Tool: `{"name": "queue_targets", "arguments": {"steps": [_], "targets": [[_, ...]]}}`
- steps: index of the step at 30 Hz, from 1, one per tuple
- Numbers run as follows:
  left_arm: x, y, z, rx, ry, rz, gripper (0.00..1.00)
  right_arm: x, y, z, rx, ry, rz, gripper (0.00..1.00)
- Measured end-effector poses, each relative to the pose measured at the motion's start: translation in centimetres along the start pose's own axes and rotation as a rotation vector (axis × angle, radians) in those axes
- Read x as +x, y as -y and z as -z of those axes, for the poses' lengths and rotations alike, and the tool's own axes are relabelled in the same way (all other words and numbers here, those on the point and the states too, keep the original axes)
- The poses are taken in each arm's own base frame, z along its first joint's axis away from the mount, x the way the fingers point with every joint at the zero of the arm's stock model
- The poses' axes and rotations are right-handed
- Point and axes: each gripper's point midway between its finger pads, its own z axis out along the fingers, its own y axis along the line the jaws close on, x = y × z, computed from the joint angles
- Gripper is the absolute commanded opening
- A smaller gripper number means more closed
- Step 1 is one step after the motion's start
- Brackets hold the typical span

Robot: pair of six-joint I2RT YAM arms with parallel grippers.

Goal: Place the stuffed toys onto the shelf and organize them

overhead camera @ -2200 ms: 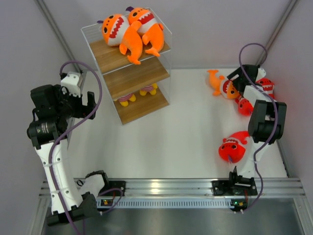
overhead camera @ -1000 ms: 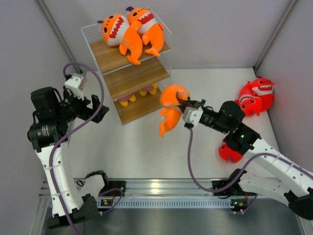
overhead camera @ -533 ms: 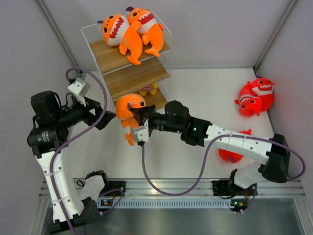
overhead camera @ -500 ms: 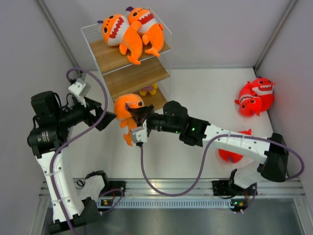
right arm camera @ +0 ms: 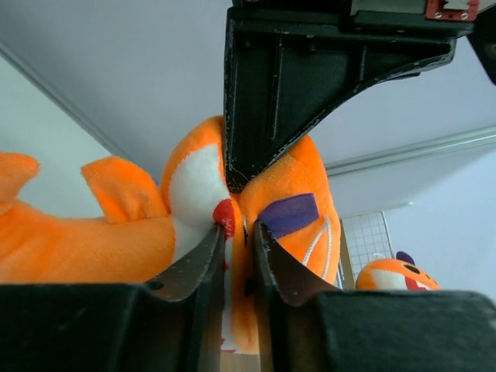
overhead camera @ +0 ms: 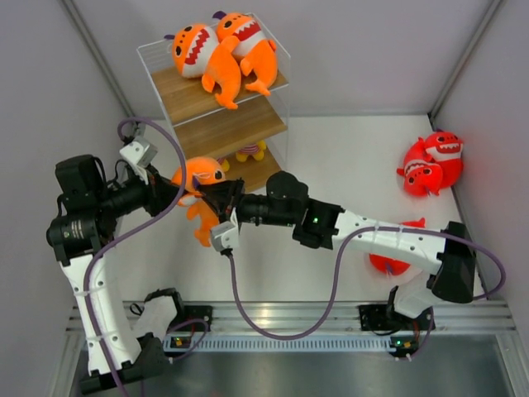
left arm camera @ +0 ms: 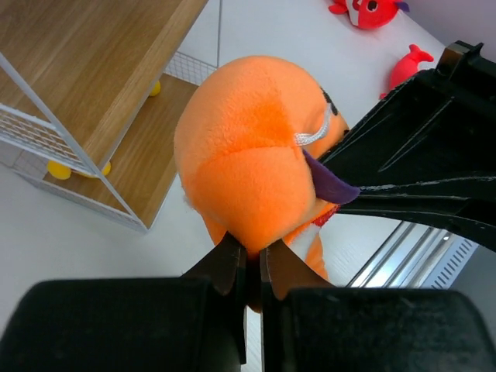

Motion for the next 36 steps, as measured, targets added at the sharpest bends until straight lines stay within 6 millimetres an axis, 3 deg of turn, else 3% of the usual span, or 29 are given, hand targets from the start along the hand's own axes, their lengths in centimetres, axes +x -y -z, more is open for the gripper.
{"name": "queue_targets", "arguments": {"steps": [1,2,5,7,8,13,15,17,19,21,24,31,34,36], "targets": [[0.0,-0.1,0.0,-0.005,-0.001,-0.002,0.00,-0.1,0.0,0.0,0.002,0.005,-0.016,0.26],[0.0,-0.3,0.1,-0.019,-0.005,0.000,0.00,-0.2,0.3,0.0,0.016,0.011,-0.040,0.40],[-0.5,-1.1,0.2,-0.058,-0.011,0.016,0.00,-0.2,1.1,0.2,0.100,0.012,-0.179,0.68],[-0.8,-1.7,0.2,-0.092,-0.017,0.044,0.00,0.2,1.6,0.8,0.165,0.009,-0.313,0.83],[-0.9,-1.9,0.3,-0.107,-0.018,0.060,0.00,0.4,1.9,1.4,0.196,0.005,-0.412,0.89],[-2.2,-2.4,0.4,-0.143,-0.003,0.130,0.00,2.3,5.0,5.0,0.367,0.021,-0.938,0.99],[-3.3,-1.9,0.8,-0.147,0.022,0.135,0.00,2.9,5.8,5.9,0.423,0.031,-1.094,0.99],[-4.7,-1.1,1.5,-0.151,0.057,0.124,0.00,2.9,5.2,6.1,0.447,0.048,-1.226,0.99],[-5.9,-0.3,2.1,-0.149,0.089,0.104,0.00,2.9,3.5,6.0,0.445,0.056,-1.339,0.97],[-6.7,0.4,2.5,-0.143,0.114,0.090,0.00,3.1,1.2,5.7,0.424,0.039,-1.420,0.87],[-7.2,1.4,3.0,-0.134,0.134,0.085,0.00,3.0,-1.3,4.7,0.378,0.025,-1.505,0.84],[-7.2,1.5,2.9,-0.124,0.134,0.102,0.00,2.5,-3.1,2.2,0.309,0.071,-1.604,0.74],[-7.2,1.5,2.9,-0.123,0.134,0.103,0.00,2.5,-3.8,0.5,0.274,0.086,-1.642,0.56],[-7.2,1.5,2.9,-0.127,0.134,0.103,0.00,2.5,-4.1,-0.2,0.252,0.092,-1.666,0.22]]}}
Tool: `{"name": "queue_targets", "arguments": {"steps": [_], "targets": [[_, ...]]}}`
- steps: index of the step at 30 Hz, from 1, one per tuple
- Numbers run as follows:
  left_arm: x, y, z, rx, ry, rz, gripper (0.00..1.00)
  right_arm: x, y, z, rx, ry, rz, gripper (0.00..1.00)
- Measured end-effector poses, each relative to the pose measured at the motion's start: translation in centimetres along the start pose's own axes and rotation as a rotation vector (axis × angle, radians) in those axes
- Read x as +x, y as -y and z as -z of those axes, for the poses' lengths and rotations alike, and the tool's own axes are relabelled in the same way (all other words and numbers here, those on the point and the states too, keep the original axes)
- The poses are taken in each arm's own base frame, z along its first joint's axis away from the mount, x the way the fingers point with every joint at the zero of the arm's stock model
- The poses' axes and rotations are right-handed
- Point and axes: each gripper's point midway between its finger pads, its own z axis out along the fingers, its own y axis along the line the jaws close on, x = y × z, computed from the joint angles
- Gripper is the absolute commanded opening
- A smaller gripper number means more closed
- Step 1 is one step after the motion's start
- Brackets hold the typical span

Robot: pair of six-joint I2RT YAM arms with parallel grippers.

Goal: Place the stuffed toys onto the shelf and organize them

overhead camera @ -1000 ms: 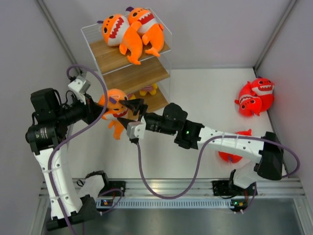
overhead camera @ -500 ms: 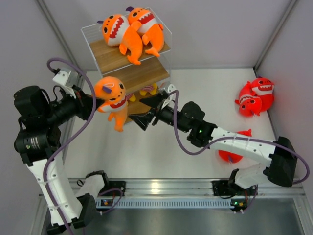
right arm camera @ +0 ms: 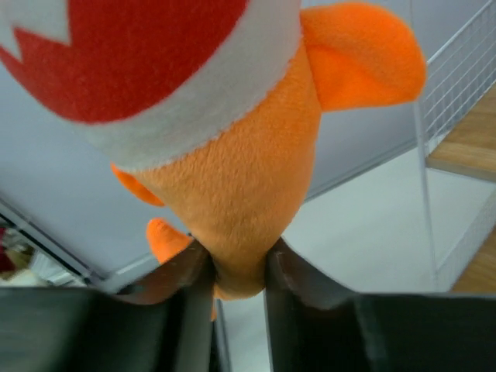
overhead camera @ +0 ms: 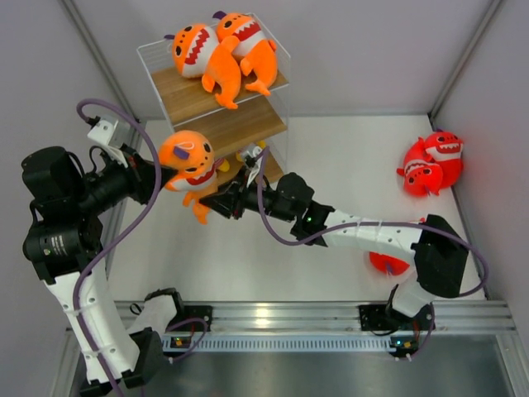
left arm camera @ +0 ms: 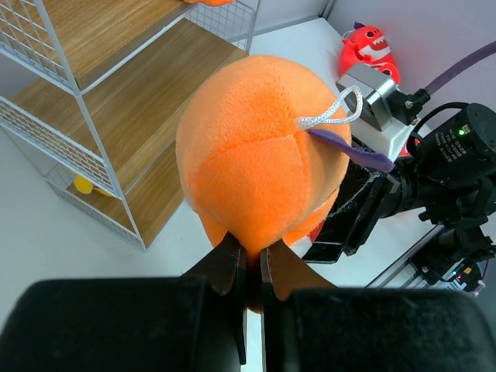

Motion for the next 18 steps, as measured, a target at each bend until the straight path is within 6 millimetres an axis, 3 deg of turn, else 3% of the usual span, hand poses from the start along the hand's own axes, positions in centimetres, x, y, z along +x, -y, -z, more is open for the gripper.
{"name": "queue_targets", "arguments": {"steps": [1,3,4,6,7,8,10,13,16,17,18], "targets": [[0.0,0.0,0.0,-0.002,0.000,0.000,0.00,0.0,-0.1,-0.1,-0.007,-0.001,0.000,0.00],[0.0,-0.3,0.0,-0.015,0.000,0.000,0.00,-0.5,-0.5,-0.2,-0.018,0.006,-0.001,0.00],[0.0,-0.5,0.0,-0.031,0.001,-0.002,0.14,-0.8,-0.5,-0.1,-0.015,0.009,0.003,0.00],[0.0,-1.6,0.1,-0.097,0.001,0.000,0.55,-1.2,-0.3,0.2,0.007,0.005,0.025,0.00],[0.0,-2.4,0.2,-0.147,0.001,0.007,0.86,-1.6,-0.1,0.5,0.034,0.003,0.044,0.00],[-0.1,-3.5,0.4,-0.201,0.003,-0.005,0.98,-2.3,0.0,0.7,0.057,0.005,0.064,0.00],[-0.3,-5.4,0.9,-0.315,0.009,-0.003,0.98,-4.0,0.5,1.1,0.121,0.004,0.105,0.00],[-0.7,-7.0,1.5,-0.415,0.019,-0.012,0.98,-9.4,0.5,0.8,0.215,0.054,0.188,0.00],[-0.8,-7.6,2.1,-0.468,0.024,-0.024,0.98,-16.5,-0.4,1.1,0.299,0.153,0.267,0.00],[-0.8,-7.9,2.4,-0.486,0.026,-0.026,0.98,-19.4,-1.0,1.2,0.321,0.209,0.294,0.00],[-0.8,-8.2,2.7,-0.516,0.028,-0.029,0.98,-23.5,-1.9,1.6,0.350,0.302,0.326,0.00]]}}
